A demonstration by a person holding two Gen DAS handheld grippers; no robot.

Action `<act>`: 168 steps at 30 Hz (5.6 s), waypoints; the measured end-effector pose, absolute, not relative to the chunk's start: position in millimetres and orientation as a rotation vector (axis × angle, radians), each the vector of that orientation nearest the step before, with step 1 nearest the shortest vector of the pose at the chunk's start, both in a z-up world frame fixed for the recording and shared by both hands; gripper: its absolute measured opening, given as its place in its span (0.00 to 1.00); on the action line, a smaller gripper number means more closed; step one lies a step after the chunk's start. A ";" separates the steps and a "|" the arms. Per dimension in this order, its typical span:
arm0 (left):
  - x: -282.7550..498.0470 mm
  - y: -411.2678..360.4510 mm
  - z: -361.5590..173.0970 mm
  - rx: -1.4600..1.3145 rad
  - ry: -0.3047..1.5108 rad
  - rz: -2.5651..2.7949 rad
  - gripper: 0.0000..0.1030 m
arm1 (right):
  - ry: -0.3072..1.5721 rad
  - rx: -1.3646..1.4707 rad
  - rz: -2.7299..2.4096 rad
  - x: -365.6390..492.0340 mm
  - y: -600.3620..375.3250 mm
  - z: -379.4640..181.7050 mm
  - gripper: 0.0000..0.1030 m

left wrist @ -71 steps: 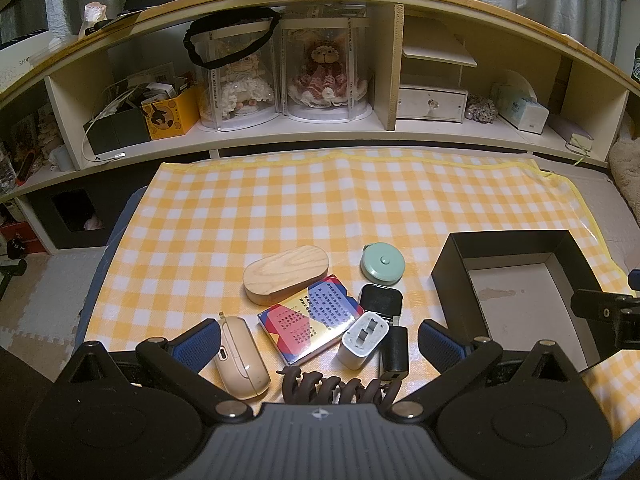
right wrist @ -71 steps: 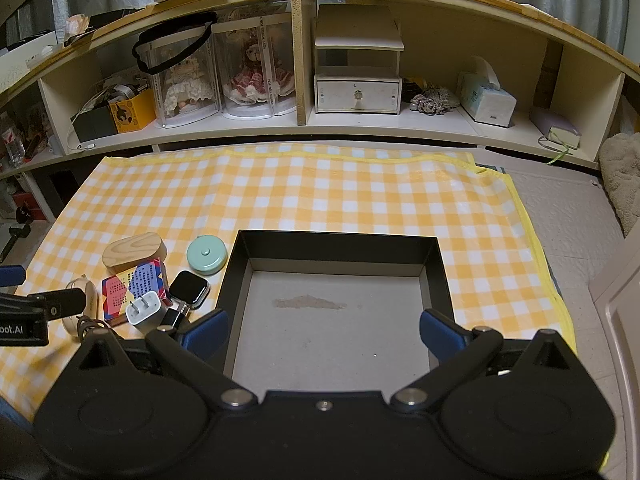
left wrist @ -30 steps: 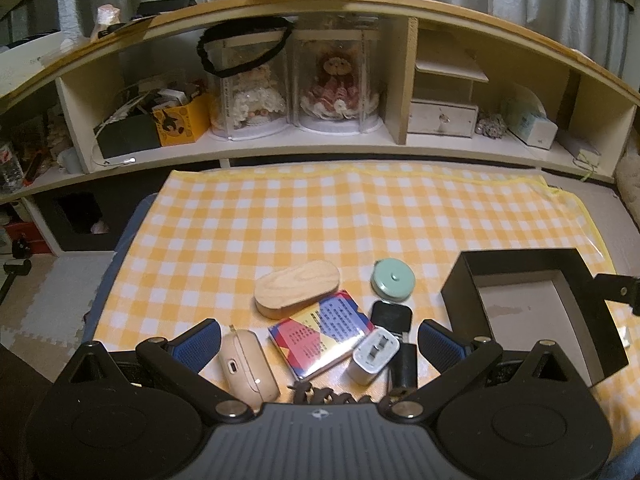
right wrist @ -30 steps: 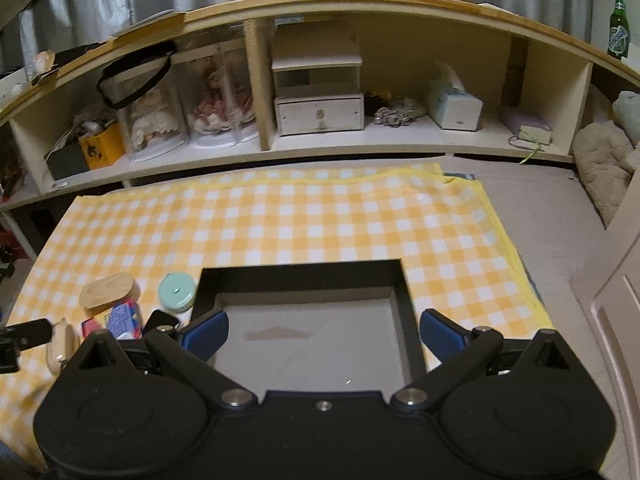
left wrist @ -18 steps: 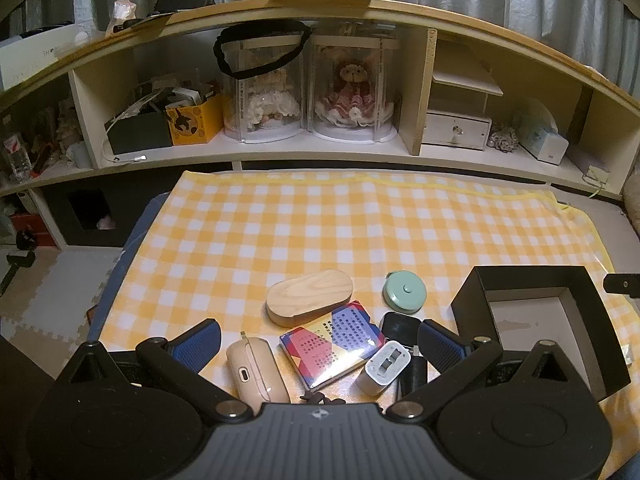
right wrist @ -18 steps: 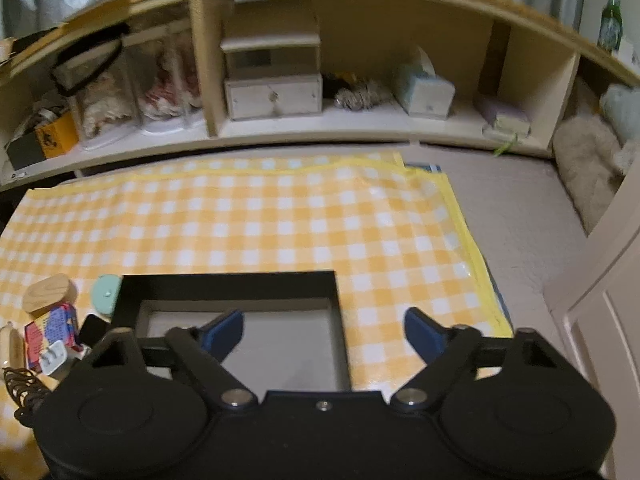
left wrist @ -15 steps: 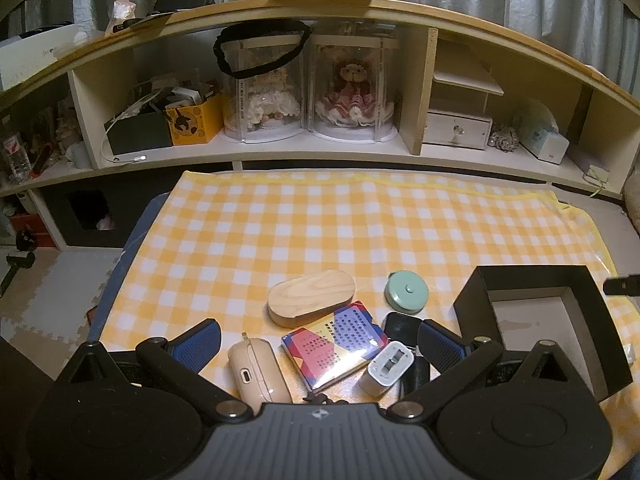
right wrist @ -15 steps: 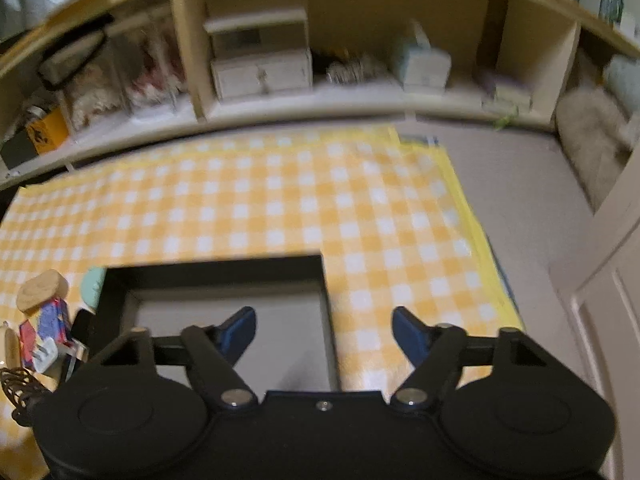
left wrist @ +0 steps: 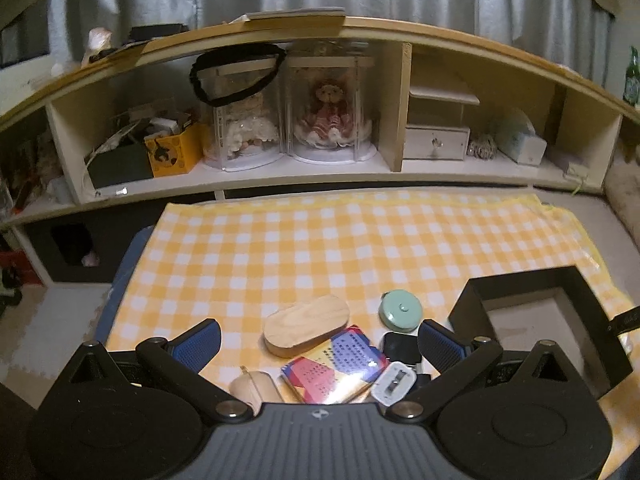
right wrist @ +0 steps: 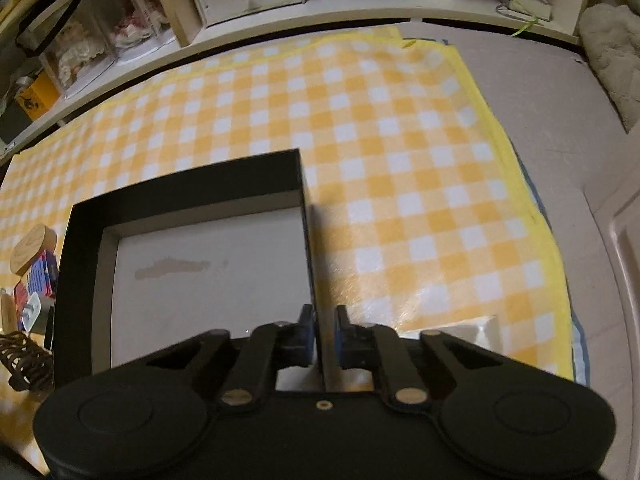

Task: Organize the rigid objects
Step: 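Lower the left tool onto the dark spiral hair clip and close it, then lift the hair clip with the left tool and carry it over the black box, then lower the hair clip into the black box and open the left tool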

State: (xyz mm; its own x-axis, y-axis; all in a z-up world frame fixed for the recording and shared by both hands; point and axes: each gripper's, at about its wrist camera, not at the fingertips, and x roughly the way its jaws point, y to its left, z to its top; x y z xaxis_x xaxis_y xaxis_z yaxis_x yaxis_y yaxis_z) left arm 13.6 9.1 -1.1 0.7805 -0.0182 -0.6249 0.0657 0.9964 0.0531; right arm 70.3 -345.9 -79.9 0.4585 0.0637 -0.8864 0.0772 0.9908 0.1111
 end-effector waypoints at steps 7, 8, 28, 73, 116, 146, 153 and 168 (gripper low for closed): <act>18.8 5.1 -16.7 0.107 0.815 -0.202 1.00 | 1.092 0.147 0.000 69.6 -346.2 -80.1 0.04; 19.5 1.5 -22.3 0.110 0.852 -0.227 1.00 | 1.092 0.146 0.000 70.0 -346.5 -79.9 0.04; 37.3 -5.8 -92.9 0.079 1.257 -0.185 0.92 | 1.092 0.148 0.001 70.3 -346.9 -80.5 0.05; 87.4 -167.3 -51.4 -0.305 1.097 -0.469 0.76 | 1.072 0.175 0.013 66.7 -349.8 -81.0 0.05; 119.3 -185.3 -72.3 -0.220 1.238 -0.429 0.90 | 1.070 0.177 0.030 65.4 -350.6 -83.3 0.05; 137.6 -186.2 -94.2 -0.231 1.200 -0.426 0.56 | 1.074 0.170 0.030 63.9 -350.9 -85.0 0.05; 141.0 -203.3 -96.7 -0.234 1.180 -0.422 0.56 | 1.074 0.172 0.031 64.1 -351.0 -84.9 0.05; 132.1 -190.7 -74.9 -0.150 1.127 -0.440 0.70 | 1.072 0.169 0.030 63.8 -350.8 -84.8 0.05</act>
